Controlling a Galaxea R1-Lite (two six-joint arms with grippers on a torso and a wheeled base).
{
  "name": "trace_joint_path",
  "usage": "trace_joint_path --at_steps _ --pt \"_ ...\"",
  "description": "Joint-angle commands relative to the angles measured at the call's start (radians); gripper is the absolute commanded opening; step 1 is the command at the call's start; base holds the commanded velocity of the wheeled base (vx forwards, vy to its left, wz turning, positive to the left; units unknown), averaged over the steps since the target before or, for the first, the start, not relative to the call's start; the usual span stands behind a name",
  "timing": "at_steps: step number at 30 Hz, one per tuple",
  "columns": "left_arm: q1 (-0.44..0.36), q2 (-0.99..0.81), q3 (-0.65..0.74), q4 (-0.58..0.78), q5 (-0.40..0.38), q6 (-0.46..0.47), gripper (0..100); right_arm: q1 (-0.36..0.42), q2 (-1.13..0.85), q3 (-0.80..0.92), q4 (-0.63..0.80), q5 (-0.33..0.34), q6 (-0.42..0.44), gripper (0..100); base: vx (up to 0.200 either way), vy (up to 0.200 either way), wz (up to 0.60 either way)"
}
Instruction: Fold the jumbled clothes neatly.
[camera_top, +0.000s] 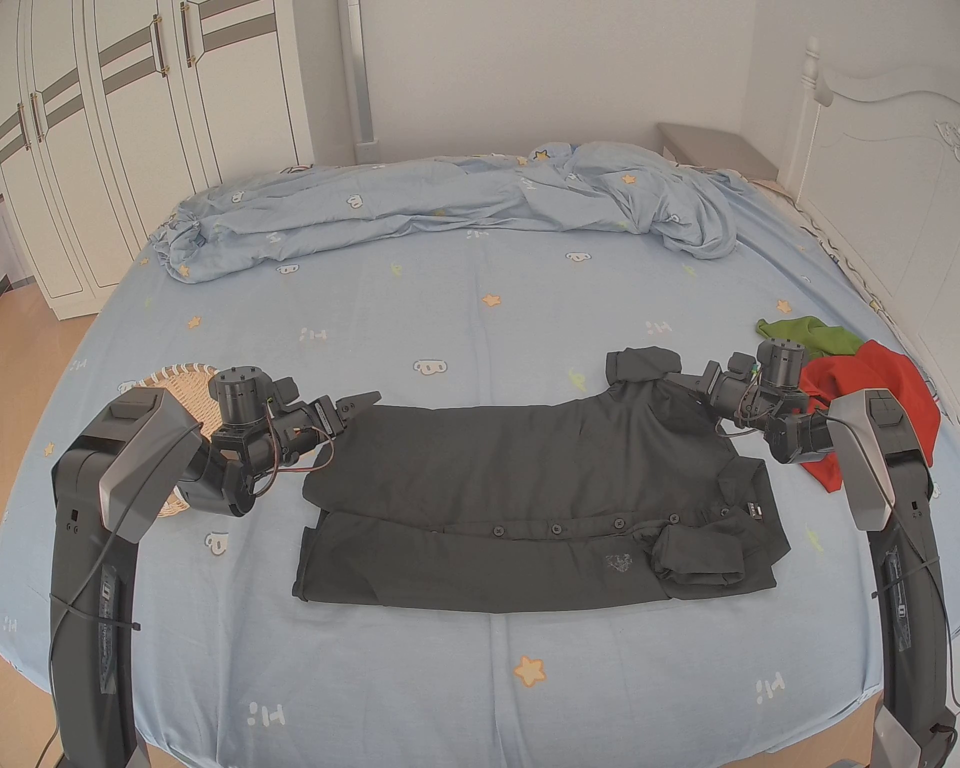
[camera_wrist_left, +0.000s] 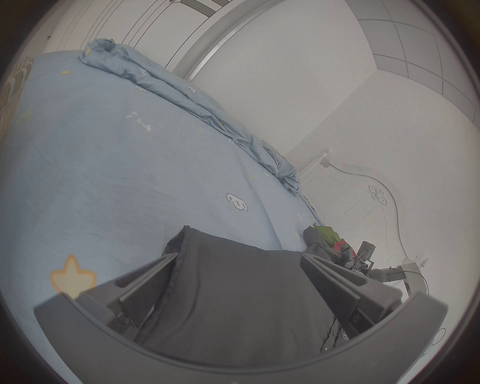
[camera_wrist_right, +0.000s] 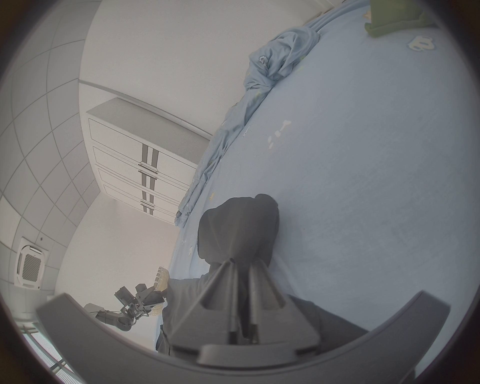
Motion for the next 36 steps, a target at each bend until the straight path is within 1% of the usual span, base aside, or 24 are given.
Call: trace_joint_path --at_steps 1,6,12,22,23,36 --pt "0.016 0.008 -0.036 0.009 0.0 -0.002 100 0.0 -0.021 0.0 -0.002 0.0 0.002 0 0.0 0.0 0.0" --pt "0.022 0.043 -0.085 0.018 -0.008 -0.003 100 0.001 -0.024 0.0 -0.002 0.0 0.002 0 0.0 0.0 0.0" --pt "0.021 0.093 -0.142 0.035 -0.061 -0.009 100 0.001 -0.027 0.0 -0.002 0.0 0.002 0 0.0 0.0 0.0" --pt "0.008 0.129 -0.191 0.039 -0.066 -0.026 100 0.0 -0.029 0.0 -0.002 0.0 0.002 0 0.0 0.0 0.0" --pt "0.007 0.132 -0.193 0.039 -0.066 -0.026 0 0.001 -0.029 0.0 -0.002 0.0 0.002 0 0.0 0.0 0.0" --pt "0.016 0.122 -0.185 0.039 -0.066 -0.028 0 0.001 -0.058 0.011 -0.008 0.0 0.002 0 0.0 0.0 0.0"
